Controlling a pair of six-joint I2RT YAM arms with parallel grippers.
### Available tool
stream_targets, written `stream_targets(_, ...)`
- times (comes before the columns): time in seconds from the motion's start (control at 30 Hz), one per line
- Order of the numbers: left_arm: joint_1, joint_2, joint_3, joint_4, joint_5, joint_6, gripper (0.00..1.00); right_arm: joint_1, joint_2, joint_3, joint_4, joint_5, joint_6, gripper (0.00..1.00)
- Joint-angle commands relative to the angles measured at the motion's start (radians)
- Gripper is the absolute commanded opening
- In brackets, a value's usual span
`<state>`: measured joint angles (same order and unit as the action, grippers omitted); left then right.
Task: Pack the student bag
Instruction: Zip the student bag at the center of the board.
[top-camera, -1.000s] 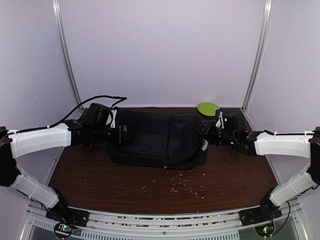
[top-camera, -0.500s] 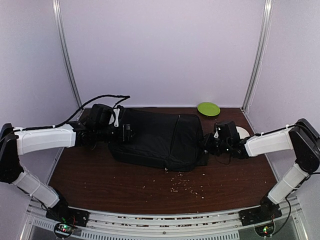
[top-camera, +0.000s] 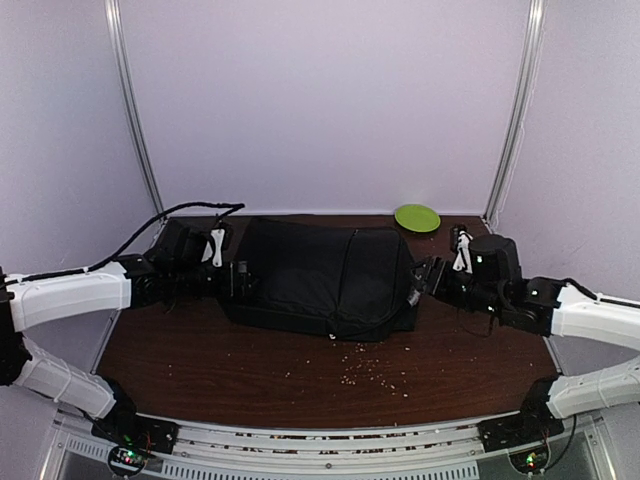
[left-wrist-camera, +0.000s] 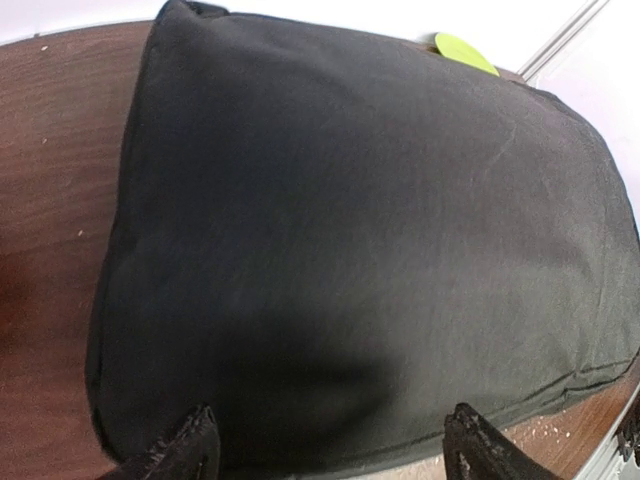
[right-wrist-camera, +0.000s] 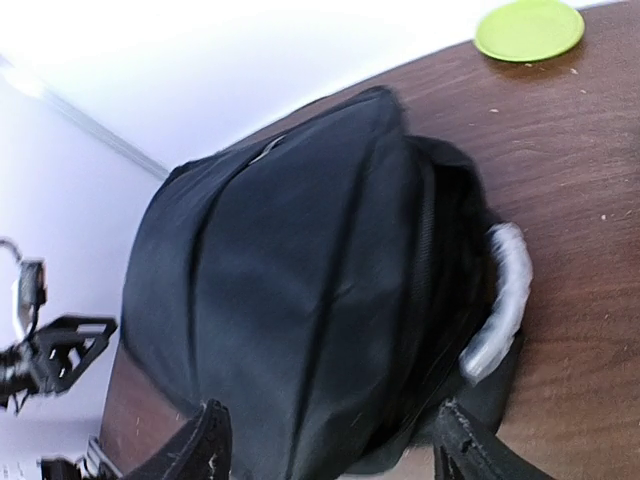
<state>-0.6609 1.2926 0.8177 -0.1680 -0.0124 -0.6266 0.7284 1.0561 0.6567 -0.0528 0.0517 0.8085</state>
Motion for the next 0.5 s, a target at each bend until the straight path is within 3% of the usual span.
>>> stream_targets(0.0, -0.005, -0.102, -0.058, -0.024, -0.036, -0.027, 0.80, 0.171, -0.119, -0.074, -0.132, 0.214, -0.054, 0.68)
stream_targets(0.1, -0.009, -0.158, -0.097, -0.033, -0.058, -0.033, 0.81, 0.334, -0.169, -0.151, -0.063, 0.297, -0.049, 0.65)
stream_targets(0.2, -0.009, -0.177, -0.117, -0.039, -0.077, -0.040, 0.82, 0.484, -0.117, -0.208, 0.050, 0.390, -0.027, 0.62)
stream_targets(0.33, -0.009, -0.163, -0.124, -0.026, -0.065, -0.052, 0.82, 0.612, 0.081, -0.211, 0.237, 0.487, -0.043, 0.58)
stream_targets(0.47, -0.009, -0.163, -0.145, -0.007, -0.064, -0.063, 0.82, 0.651, 0.321, -0.098, 0.331, 0.529, -0.065, 0.56)
